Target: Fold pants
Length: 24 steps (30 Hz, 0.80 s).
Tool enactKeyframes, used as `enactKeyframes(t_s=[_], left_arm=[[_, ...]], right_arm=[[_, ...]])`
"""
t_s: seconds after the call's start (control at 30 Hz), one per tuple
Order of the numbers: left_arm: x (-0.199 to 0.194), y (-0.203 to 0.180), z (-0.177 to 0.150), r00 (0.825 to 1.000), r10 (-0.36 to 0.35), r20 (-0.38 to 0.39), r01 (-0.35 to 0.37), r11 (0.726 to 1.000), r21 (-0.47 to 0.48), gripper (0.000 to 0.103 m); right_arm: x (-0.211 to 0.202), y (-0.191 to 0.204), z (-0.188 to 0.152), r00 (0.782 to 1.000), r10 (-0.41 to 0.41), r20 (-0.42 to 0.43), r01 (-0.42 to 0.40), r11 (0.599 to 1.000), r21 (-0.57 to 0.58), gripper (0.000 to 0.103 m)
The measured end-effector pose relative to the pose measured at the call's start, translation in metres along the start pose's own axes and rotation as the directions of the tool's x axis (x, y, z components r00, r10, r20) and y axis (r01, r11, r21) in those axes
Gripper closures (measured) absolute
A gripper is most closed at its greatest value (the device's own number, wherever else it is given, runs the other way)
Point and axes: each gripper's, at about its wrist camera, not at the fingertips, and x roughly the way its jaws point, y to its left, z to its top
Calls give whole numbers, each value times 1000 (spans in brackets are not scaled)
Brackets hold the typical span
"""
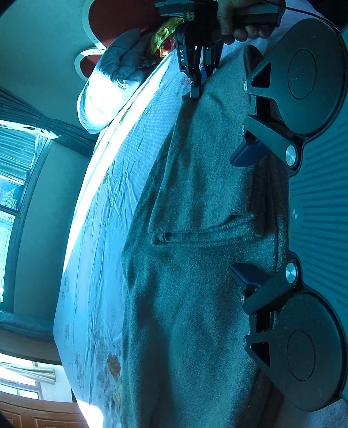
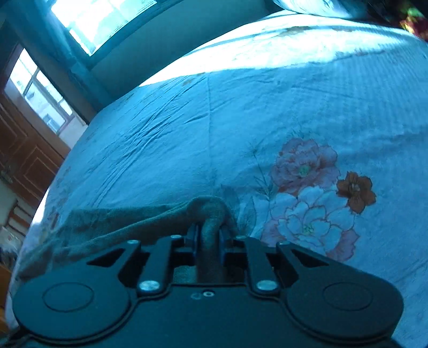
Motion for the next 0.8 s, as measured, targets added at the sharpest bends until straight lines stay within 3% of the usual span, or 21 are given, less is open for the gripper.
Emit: enactKeyframes(t_s=[0.07,0.13,0.23,0.3,0.37,0.43,0.53,0.67,0.73,0.8], left_arm=[[-3,1,0,1000,1,1,-1,1000,8,25],[-9,3,-1,999,29,30,-29,1000,10,25],[-11,5,-2,996,82,46,-83,997,2,25],[-2,4,-5,994,109,20,-109,994,19,24],[1,2,-2,992,125,14,-125,992,27,24],[-7,1,2,991,130,38,-130,991,9,24],[-21,1,4,991,109,71,-109,994,2,24],[-12,-11,1,996,80,38,-81,996,24,24],[-1,-17,-4,996,86,10,-86,996,35,24],[2,-22,-8,994,108,15,-109,992,57,24]], right_arm=[[-13,11,-6,999,-16,39,19,998,-68,86],[-39,25,-13,990,-38,133,56,989,-135,85],[-71,40,-31,978,27,206,16,979,-204,85],[-69,48,-49,987,39,159,6,962,-274,85],[-39,44,-62,998,-56,0,54,958,-280,90],[-44,50,-68,997,-64,36,72,950,-304,90],[-72,64,-73,995,6,95,25,948,-317,84],[-68,71,-79,998,8,69,16,943,-332,83],[-52,67,-87,998,-56,14,57,942,-332,84],[-46,67,-93,997,-76,16,77,931,-356,84]])
